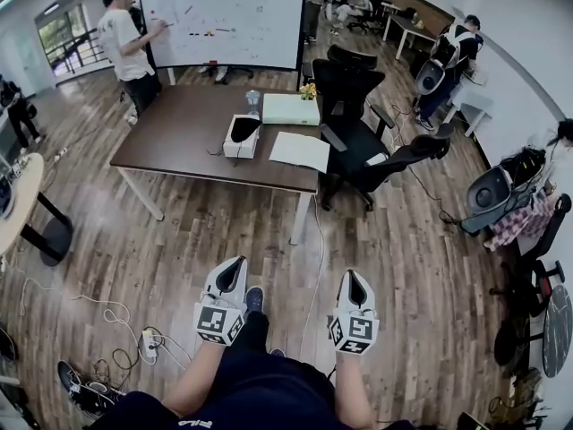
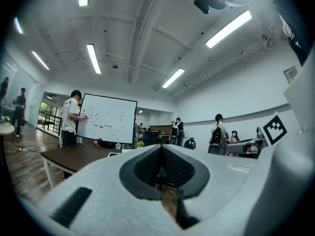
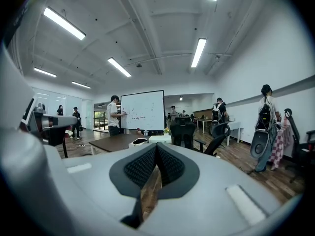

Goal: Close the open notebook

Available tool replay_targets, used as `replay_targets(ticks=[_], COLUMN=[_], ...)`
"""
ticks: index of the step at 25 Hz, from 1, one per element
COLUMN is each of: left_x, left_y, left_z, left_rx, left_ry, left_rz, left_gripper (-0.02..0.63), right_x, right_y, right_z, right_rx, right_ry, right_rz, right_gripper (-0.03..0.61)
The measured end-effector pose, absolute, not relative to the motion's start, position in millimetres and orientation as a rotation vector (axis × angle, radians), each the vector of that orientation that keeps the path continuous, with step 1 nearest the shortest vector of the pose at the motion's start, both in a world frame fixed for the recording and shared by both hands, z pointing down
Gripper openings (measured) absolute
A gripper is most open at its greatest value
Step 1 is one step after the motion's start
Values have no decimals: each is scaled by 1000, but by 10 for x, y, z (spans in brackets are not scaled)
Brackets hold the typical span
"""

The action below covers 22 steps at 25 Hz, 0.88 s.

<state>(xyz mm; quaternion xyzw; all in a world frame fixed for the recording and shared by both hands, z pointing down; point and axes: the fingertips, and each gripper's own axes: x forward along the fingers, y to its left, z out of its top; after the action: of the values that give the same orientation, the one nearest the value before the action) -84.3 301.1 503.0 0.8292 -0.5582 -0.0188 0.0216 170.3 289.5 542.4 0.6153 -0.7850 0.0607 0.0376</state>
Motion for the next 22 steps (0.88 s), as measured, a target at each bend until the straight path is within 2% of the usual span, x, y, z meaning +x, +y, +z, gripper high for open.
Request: replay_targets(ticks=[22], left_x=[-1052], left_y=[1879], left_z=[5096], left_rx=[2605], left_ry=[-1705], left_rz=[-56], left_gripper=[-6], right_x=[1458], right_y=[1782], right_z=[5521], right_rx=[1877], right_ry=[-2411], right_rz=[172], right_gripper=[8])
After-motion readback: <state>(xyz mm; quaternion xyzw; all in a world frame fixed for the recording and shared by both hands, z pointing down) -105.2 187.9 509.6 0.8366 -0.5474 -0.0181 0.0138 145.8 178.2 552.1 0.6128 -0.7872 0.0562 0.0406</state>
